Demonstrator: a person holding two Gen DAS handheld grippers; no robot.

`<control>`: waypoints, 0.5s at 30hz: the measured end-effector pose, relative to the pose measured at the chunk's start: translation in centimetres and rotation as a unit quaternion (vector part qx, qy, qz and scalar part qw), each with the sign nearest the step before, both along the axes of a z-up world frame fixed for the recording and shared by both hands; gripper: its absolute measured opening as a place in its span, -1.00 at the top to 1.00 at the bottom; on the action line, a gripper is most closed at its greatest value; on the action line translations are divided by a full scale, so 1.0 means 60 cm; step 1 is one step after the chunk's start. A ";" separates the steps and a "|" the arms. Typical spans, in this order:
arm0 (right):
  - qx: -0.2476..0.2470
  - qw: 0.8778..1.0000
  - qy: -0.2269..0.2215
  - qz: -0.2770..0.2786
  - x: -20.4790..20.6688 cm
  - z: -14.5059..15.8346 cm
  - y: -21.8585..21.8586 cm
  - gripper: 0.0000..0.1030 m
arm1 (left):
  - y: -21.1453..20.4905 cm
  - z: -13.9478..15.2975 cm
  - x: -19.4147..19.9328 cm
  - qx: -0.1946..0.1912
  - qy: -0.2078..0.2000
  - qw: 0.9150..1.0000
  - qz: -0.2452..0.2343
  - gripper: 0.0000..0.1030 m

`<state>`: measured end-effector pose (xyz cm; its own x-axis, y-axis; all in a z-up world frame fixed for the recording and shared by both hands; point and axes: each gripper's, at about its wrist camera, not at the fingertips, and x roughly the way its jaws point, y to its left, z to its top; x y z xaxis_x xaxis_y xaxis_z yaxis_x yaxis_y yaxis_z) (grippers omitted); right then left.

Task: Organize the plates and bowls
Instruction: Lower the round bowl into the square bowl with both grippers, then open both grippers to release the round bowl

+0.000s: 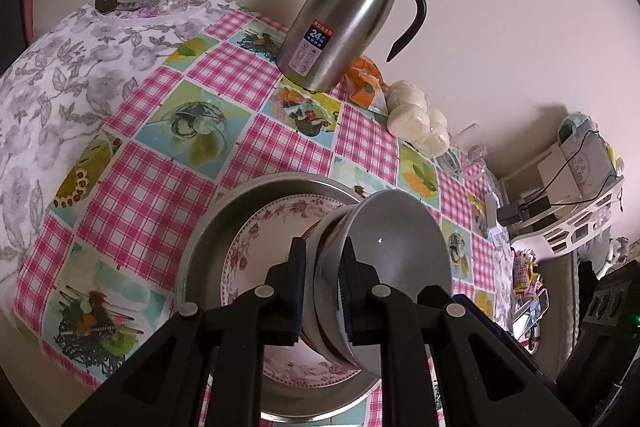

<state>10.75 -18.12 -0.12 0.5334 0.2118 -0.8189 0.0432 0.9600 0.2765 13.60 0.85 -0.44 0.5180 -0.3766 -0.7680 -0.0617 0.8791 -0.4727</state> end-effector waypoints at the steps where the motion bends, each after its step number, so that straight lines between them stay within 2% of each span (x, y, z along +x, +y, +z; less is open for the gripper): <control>1: -0.001 1.000 -0.001 0.000 0.000 0.001 0.000 -0.28 | 0.001 0.004 -0.002 0.004 -0.004 1.000 0.001 0.57; 3: -0.005 1.000 -0.003 0.001 -0.001 0.003 0.000 -0.34 | 0.004 0.011 -0.005 0.013 -0.010 1.000 0.006 0.13; 4: -0.010 1.000 -0.004 0.000 -0.001 0.003 0.000 -0.40 | 0.006 0.014 -0.006 0.018 -0.014 1.000 0.010 0.04; 6: -0.017 1.000 -0.007 -0.001 -0.002 0.005 0.001 -0.44 | 0.010 0.018 -0.008 0.026 -0.015 0.999 0.016 -0.02; 9: -0.024 1.000 -0.010 -0.002 -0.001 0.005 0.000 -0.56 | 0.015 0.019 -0.009 0.046 -0.011 0.998 0.029 -0.35; 12: -0.033 0.999 -0.014 -0.004 -0.001 0.007 -0.001 -0.62 | 0.020 0.022 -0.011 0.068 -0.012 0.997 0.039 -0.40; 15: -0.037 0.999 -0.018 -0.005 -0.001 0.008 -0.003 -0.78 | 0.025 0.022 -0.011 0.083 -0.012 0.995 0.048 -0.58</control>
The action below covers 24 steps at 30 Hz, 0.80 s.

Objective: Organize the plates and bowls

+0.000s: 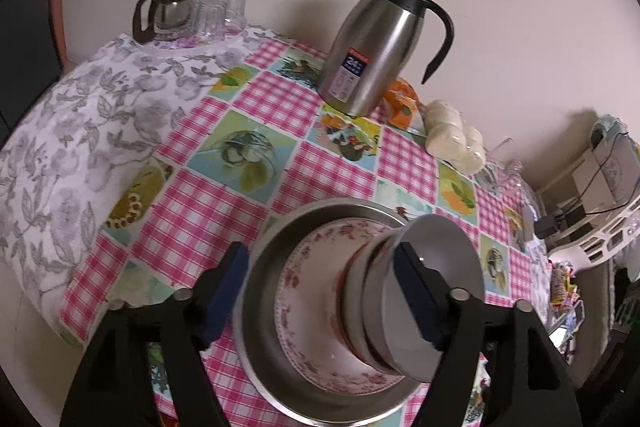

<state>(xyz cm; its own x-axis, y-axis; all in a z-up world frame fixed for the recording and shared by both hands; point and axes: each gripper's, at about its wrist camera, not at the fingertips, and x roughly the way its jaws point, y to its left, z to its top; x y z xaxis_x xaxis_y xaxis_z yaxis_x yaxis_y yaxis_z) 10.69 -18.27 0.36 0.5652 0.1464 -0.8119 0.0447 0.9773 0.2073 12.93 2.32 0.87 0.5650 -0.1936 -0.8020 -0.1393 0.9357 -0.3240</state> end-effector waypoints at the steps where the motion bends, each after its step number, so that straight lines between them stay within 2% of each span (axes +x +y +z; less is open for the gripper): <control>1: -0.001 1.000 -0.001 0.000 0.000 0.000 0.001 -0.82 | 0.001 -0.001 0.000 0.008 0.000 1.000 0.003 -0.64; 7: -0.007 1.000 -0.012 0.000 -0.004 0.004 0.000 -0.99 | 0.006 -0.001 -0.006 0.022 -0.007 1.000 0.014 -0.73; 10: -0.012 1.000 -0.017 0.002 -0.010 0.006 -0.001 -1.00 | 0.008 -0.003 -0.010 0.030 -0.007 0.999 0.017 -0.95; 24: -0.023 0.999 -0.044 -0.007 -0.072 0.014 -0.015 -1.00 | 0.005 0.012 -0.065 0.065 -0.045 0.997 0.008 -0.95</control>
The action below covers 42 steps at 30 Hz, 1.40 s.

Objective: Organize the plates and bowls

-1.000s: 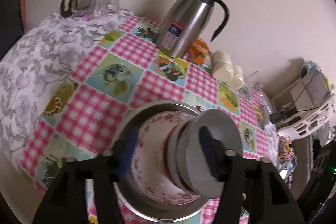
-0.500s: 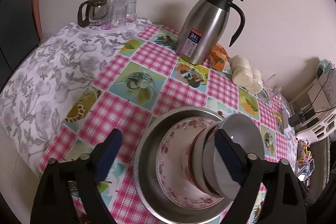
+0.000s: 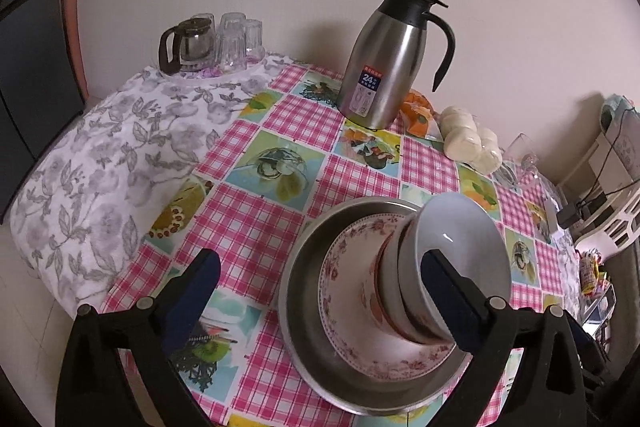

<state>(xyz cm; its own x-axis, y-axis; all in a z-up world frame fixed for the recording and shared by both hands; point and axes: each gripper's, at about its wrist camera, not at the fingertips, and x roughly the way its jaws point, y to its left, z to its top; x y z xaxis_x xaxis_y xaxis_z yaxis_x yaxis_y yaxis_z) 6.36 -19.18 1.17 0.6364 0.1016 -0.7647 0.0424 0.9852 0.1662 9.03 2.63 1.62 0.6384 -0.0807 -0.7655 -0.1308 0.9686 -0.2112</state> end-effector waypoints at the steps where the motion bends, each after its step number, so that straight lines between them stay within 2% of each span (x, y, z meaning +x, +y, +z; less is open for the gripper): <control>1: -0.001 1.000 -0.002 0.000 -0.006 0.000 0.000 -1.00 | 0.000 0.001 -0.009 -0.001 -0.006 1.000 -0.003 -0.95; 7: -0.010 1.000 0.003 -0.004 -0.050 -0.024 -0.009 -1.00 | -0.003 0.001 -0.047 0.009 -0.019 1.000 -0.015 -0.95; 13: -0.019 0.999 0.025 -0.007 -0.072 -0.056 -0.016 -1.00 | -0.010 -0.009 -0.080 0.039 -0.018 0.999 -0.019 -0.95; 17: -0.030 0.999 0.036 -0.007 -0.081 -0.066 -0.016 -1.00 | -0.013 -0.024 -0.089 0.037 0.004 0.999 -0.031 -0.95; 27: -0.043 0.998 0.047 -0.009 -0.105 -0.073 -0.014 -1.00 | -0.030 -0.063 -0.109 0.077 0.061 0.994 -0.040 -0.95; 42: -0.051 0.997 0.064 -0.015 -0.130 -0.090 -0.022 -1.00 | -0.041 -0.097 -0.132 0.117 0.105 0.987 -0.045 -0.95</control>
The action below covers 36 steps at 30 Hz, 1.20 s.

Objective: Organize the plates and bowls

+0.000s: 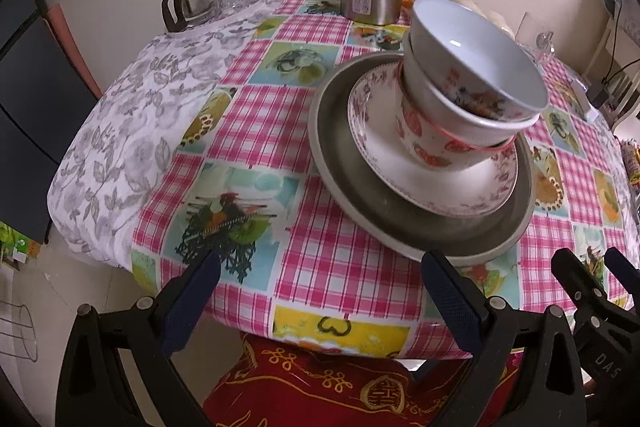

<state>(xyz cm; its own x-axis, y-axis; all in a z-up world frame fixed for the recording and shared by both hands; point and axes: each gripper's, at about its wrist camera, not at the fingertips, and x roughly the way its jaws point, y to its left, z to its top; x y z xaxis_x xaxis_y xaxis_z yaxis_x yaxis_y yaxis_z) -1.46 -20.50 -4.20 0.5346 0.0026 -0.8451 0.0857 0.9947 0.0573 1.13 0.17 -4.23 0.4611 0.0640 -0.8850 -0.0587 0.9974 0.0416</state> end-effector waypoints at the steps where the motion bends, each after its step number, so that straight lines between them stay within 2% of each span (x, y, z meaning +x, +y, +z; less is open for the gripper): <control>1: 0.000 1.000 0.001 -0.001 -0.002 -0.001 -0.001 -1.00 | 0.000 -0.002 -0.002 0.000 0.002 1.000 0.000 -0.95; 36: 0.004 1.000 0.006 -0.007 -0.012 -0.006 -0.008 -1.00 | 0.003 -0.018 -0.005 0.001 0.026 1.000 0.005 -0.95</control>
